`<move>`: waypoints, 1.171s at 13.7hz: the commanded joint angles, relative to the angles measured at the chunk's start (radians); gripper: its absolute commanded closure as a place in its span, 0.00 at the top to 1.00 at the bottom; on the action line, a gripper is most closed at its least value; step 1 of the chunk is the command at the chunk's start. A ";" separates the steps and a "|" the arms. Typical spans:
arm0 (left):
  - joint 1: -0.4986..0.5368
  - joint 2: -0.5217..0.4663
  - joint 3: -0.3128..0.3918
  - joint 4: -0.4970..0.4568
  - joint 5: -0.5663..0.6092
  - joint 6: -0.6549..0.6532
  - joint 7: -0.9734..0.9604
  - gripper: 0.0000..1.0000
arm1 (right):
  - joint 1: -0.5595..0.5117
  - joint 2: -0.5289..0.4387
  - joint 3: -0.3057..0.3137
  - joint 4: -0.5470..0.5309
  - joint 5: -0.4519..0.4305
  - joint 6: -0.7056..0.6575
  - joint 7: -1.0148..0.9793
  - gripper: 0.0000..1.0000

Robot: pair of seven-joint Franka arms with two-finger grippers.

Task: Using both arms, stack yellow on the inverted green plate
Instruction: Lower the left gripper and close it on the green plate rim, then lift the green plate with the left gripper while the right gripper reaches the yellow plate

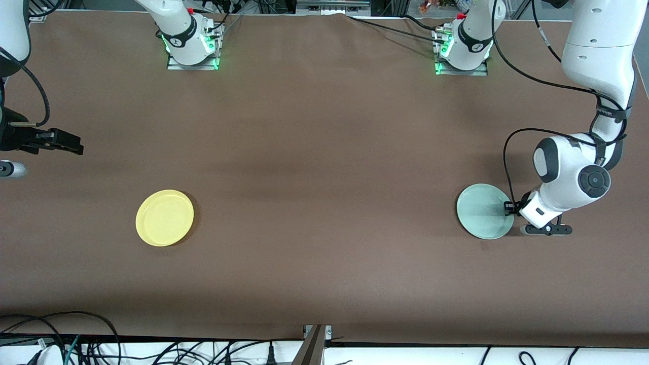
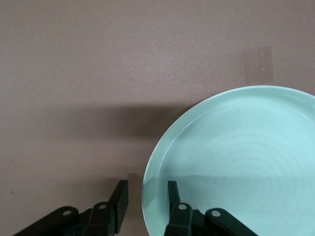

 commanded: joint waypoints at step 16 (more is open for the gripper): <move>0.007 -0.018 -0.010 -0.026 0.003 -0.033 0.023 0.00 | -0.051 0.357 0.007 -0.028 0.069 0.311 0.016 1.00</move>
